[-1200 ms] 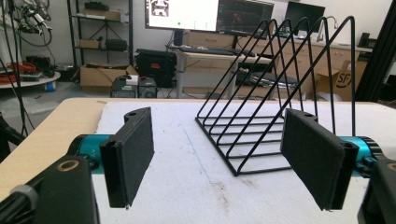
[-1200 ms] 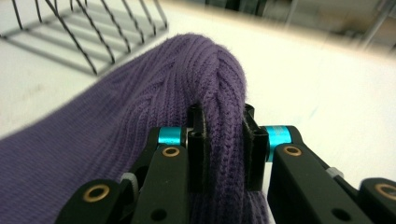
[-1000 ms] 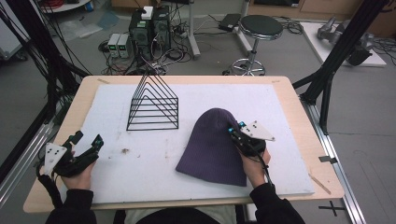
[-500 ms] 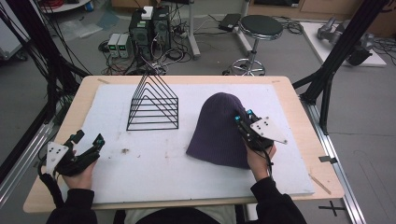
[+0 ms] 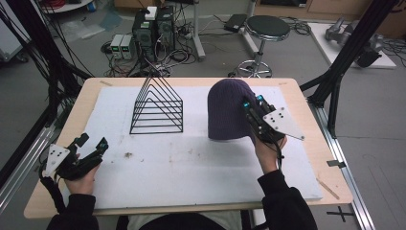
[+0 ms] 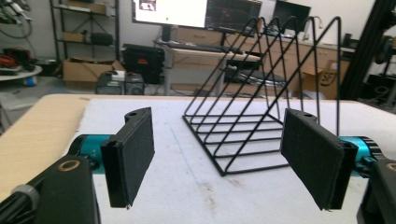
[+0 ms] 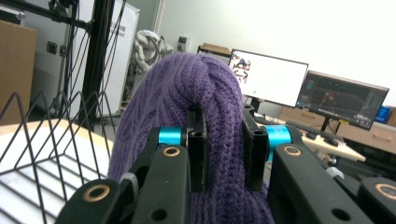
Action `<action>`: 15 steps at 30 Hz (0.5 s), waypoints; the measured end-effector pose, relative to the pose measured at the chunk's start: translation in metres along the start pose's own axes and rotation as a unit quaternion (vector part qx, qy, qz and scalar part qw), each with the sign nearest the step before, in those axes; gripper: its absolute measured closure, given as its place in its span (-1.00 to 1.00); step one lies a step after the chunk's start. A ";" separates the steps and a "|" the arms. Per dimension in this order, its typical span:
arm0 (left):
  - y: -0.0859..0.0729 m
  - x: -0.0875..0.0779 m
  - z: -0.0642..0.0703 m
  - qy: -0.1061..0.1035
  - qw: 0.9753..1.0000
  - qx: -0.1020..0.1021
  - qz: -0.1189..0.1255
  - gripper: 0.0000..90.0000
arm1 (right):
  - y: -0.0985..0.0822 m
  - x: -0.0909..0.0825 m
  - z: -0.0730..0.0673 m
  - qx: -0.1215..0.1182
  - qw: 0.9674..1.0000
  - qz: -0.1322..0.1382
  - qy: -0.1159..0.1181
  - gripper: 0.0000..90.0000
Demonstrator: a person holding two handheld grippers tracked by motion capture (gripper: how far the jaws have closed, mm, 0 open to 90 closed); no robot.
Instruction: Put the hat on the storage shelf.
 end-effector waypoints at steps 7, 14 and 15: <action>0.010 0.003 0.006 -0.026 1.000 0.004 0.008 -0.43 | 0.018 0.006 -0.005 -0.005 1.000 0.022 0.010 0.71; 0.023 0.014 0.013 -0.079 0.997 0.016 -0.006 -0.50 | 0.032 0.013 -0.015 -0.009 0.999 0.035 0.021 0.71; 0.025 0.016 0.014 -0.083 0.996 0.013 -0.009 -0.53 | 0.036 0.014 -0.016 -0.008 0.999 0.037 0.022 0.71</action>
Point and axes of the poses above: each handheld gripper's, and its own axes: x roughly forward along the jaws, y roughly out of its top, z roughly to its right, the point moved 4 cm from there along x, roughly forward along the jaws, and after that the axes turned 7 degrees about x, right-handed, at the moved point
